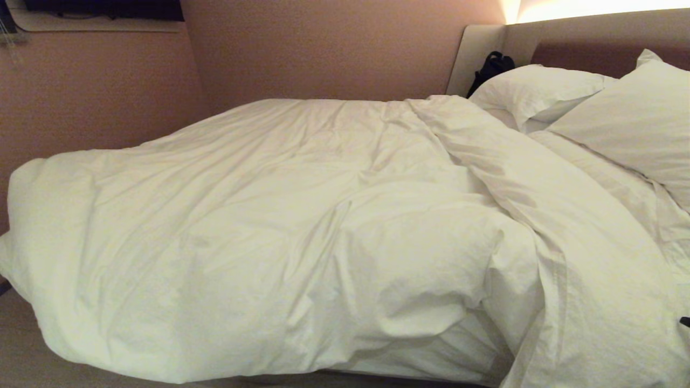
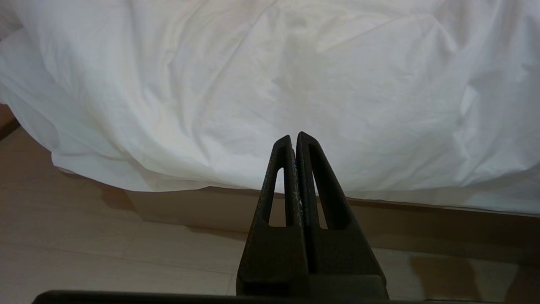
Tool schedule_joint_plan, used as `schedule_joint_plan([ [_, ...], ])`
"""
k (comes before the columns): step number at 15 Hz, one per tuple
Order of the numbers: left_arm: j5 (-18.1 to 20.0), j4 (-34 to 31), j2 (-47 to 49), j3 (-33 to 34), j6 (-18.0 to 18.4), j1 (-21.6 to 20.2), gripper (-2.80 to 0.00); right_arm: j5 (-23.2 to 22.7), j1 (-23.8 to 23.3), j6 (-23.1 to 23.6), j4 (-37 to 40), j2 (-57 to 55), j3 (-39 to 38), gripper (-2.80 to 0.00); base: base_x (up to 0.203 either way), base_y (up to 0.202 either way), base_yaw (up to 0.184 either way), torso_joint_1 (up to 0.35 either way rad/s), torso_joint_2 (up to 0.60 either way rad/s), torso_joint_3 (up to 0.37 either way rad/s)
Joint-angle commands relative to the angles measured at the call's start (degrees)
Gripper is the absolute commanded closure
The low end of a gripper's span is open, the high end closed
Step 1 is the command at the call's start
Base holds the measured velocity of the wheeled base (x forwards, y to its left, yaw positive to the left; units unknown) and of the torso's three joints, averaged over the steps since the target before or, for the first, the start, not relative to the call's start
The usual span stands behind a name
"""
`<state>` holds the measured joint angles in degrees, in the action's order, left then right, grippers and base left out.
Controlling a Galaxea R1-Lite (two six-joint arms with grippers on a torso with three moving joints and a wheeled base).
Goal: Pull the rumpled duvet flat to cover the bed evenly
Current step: Flatten the corners of the folded blanket
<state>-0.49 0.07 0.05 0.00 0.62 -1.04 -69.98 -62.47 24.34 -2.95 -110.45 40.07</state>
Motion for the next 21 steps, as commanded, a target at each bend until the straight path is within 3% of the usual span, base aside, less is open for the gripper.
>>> schedule_joint_plan([
  [1,-0.04,0.01,0.01,0.0,-0.01,-0.02,0.0,-0.95,0.7,1.07,1.36,-1.14,0.12,-2.8,0.0,0.0,0.0,0.0,0.0,0.0],
  [8,-0.04,0.01,0.04,0.0,-0.01,-0.02,0.0,-0.77,4.76,5.72,3.02,-4.53,-0.17,-2.8,0.0,0.0,0.0,0.0,0.0,0.0],
  [17,-0.04,0.01,0.04,0.0,-0.01,-0.02,0.0,-1.12,6.75,10.94,13.05,-1.79,0.53,-2.8,0.0,0.0,0.0,0.0,0.0,0.0],
  [18,-0.01,0.01,0.04,0.0,-0.01,-0.02,0.0,-1.12,6.84,11.08,13.04,-1.87,0.53,0.0,0.0,0.0,0.0,0.0,0.0,0.0],
  [21,-0.04,0.01,0.04,0.0,-0.01,-0.02,0.0,-1.12,6.75,11.08,13.05,-1.79,0.71,0.0,0.0,0.0,0.0,0.0,0.0,0.0],
])
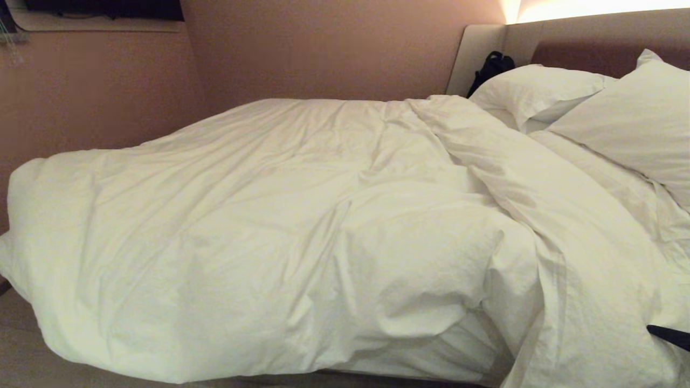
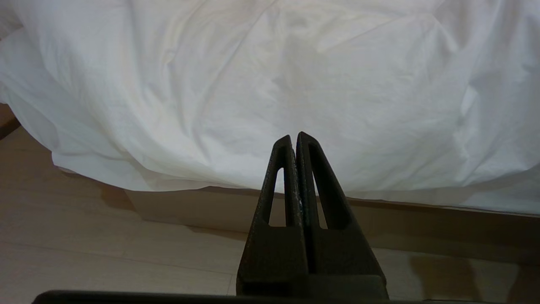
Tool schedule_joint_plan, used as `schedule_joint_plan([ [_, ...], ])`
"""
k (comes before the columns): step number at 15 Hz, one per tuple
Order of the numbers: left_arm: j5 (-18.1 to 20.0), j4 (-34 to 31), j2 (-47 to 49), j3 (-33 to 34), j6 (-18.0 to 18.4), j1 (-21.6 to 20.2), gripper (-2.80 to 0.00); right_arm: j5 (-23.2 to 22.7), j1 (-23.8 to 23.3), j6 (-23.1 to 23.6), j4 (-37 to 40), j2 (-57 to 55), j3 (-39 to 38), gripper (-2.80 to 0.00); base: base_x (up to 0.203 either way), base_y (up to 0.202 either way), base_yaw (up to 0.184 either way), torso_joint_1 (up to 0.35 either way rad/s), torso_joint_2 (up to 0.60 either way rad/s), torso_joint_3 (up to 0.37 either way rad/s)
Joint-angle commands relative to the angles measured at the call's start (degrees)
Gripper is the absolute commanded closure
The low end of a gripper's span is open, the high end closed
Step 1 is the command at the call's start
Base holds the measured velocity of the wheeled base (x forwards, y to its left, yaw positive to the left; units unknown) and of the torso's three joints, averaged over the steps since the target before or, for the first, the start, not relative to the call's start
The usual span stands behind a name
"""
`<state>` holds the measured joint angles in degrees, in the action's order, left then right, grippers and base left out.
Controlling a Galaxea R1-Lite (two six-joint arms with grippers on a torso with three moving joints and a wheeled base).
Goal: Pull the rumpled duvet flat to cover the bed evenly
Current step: Flatten the corners of the folded blanket
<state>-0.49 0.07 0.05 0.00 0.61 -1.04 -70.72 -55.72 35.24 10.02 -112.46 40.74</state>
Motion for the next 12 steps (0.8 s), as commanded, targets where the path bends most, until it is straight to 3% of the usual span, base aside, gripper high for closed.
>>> schedule_joint_plan([
  [1,-0.04,0.01,0.04,0.0,0.0,-0.02,0.0,-0.46,0.0,0.18,0.14,0.46,0.04,0.0,0.0,0.0,0.0,0.0,0.0,0.0],
  [5,-0.04,0.01,0.02,0.0,0.0,-0.02,0.0,-0.42,-0.06,-0.06,4.27,4.41,1.04,0.0,0.0,0.0,0.0,0.0,0.0,0.0],
  [8,-0.04,0.01,0.04,0.0,0.0,-0.02,0.0,-0.54,-1.26,-0.35,22.31,11.03,10.18,0.0,0.0,0.0,0.0,0.0,0.0,0.0],
  [12,-0.04,0.01,0.04,0.0,0.0,-0.02,0.0,-0.63,-2.78,-0.39,53.37,14.15,33.35,0.0,0.0,0.0,0.0,0.0,0.0,0.0],
])
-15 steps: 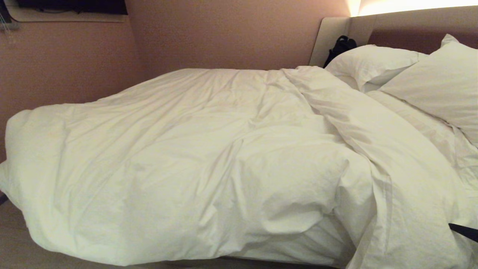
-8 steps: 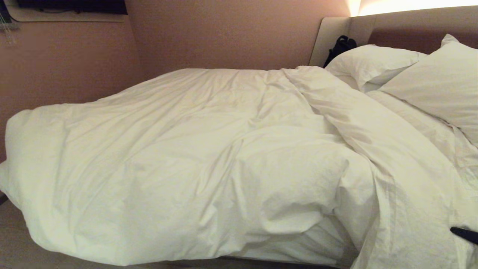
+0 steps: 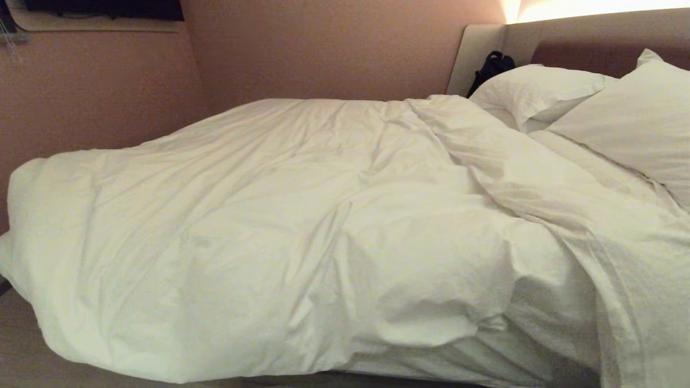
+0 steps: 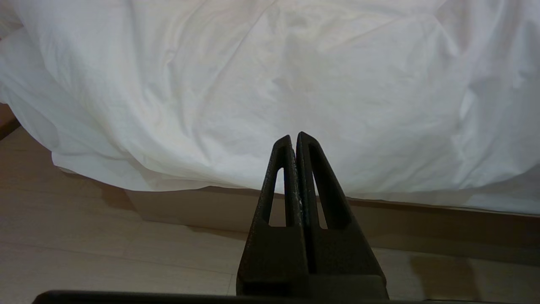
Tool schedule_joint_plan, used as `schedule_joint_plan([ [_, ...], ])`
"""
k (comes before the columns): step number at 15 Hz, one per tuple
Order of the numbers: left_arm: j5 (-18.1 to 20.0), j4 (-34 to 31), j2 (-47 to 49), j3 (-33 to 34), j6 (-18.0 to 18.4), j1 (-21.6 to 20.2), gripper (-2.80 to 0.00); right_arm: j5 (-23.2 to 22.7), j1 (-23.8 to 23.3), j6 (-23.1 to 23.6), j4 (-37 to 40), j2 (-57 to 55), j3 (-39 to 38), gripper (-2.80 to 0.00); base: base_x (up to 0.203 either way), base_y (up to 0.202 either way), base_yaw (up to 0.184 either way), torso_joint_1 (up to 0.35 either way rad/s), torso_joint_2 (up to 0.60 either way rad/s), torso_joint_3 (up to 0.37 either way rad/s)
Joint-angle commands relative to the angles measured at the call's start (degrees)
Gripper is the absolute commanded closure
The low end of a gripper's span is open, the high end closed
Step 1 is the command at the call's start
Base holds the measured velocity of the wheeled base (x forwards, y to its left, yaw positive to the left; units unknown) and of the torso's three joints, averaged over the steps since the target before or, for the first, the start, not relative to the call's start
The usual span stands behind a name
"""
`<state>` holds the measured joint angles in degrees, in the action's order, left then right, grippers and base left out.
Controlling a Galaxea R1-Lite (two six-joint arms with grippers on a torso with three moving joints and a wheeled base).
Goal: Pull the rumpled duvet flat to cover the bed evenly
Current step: Flatten the corners of the folded blanket
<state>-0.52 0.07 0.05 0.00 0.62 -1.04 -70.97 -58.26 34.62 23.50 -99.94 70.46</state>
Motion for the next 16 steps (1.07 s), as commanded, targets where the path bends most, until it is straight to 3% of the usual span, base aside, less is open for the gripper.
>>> schedule_joint_plan([
  [1,0.08,0.01,0.04,0.0,-0.01,-0.02,0.0,-0.38,-0.58,0.27,47.04,1.52,9.8,0.0,0.0,0.0,0.0,0.0,0.0,0.0],
  [4,0.0,0.01,0.04,0.0,-0.01,-0.02,0.0,-0.52,-1.69,0.34,62.47,1.35,23.65,0.0,0.0,0.0,0.0,0.0,0.0,0.0],
  [8,0.0,0.01,-0.03,0.0,-0.01,-0.02,0.0,-1.24,-2.36,0.43,66.37,1.51,34.7,0.0,0.0,0.0,0.0,0.0,0.0,0.0],
  [16,0.0,0.01,-0.04,0.0,-0.01,-0.02,0.0,-1.2,-2.41,0.41,66.45,2.34,35.15,0.0,0.0,0.0,0.0,0.0,0.0,0.0],
])
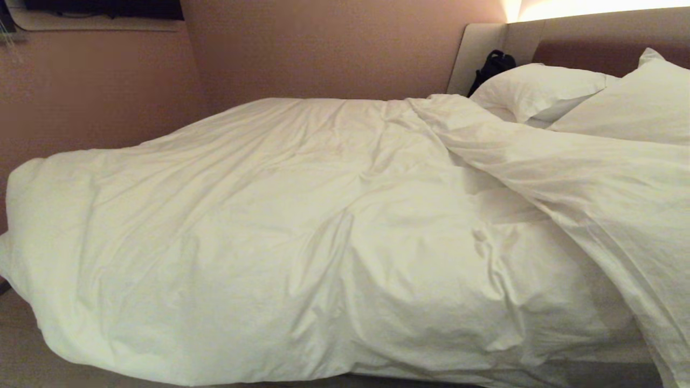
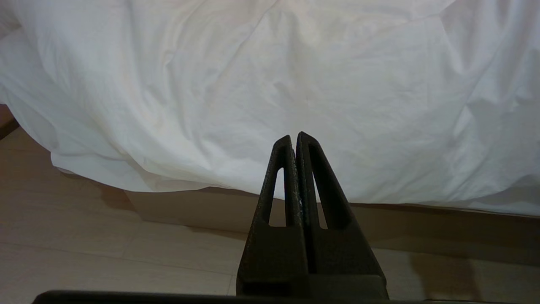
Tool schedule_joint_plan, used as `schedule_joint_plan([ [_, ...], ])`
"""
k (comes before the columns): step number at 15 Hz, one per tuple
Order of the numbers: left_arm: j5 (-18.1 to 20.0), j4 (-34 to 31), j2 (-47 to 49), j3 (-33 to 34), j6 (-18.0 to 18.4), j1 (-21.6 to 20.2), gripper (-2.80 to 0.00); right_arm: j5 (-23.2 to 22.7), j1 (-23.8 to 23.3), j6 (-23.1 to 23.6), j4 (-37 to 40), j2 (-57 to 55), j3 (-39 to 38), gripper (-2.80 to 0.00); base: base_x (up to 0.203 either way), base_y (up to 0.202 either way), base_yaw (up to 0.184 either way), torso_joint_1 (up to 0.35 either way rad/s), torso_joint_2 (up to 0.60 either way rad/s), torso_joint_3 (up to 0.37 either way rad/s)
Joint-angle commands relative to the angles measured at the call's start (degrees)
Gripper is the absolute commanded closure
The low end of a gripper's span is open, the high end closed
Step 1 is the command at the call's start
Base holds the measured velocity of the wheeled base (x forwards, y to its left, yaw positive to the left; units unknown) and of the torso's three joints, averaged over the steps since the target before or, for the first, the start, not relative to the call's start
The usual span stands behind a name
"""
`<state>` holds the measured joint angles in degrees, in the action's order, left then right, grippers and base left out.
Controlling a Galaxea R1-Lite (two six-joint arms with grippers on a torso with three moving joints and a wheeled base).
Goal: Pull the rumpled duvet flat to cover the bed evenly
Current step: Flatten the corners of the folded blanket
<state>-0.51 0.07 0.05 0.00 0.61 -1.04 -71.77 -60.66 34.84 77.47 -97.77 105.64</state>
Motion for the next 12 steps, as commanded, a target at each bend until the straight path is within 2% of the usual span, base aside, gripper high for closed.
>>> schedule_joint_plan([
  [1,-0.02,0.01,-0.02,0.0,0.01,-0.02,0.0,0.01,0.01,0.14,12.48,0.05,-0.55,0.0,0.0,0.0,0.0,0.0,0.0,0.0],
  [6,-0.02,0.01,0.04,0.0,0.01,-0.02,0.0,0.93,-2.28,0.23,12.48,0.15,-3.87,0.0,0.0,0.0,0.0,0.0,0.0,0.0],
  [12,-0.02,0.01,0.0,0.0,0.01,-0.02,0.0,0.48,-2.79,-0.2,12.48,5.3,-0.44,0.0,0.0,0.0,0.0,0.0,0.0,0.0],
])
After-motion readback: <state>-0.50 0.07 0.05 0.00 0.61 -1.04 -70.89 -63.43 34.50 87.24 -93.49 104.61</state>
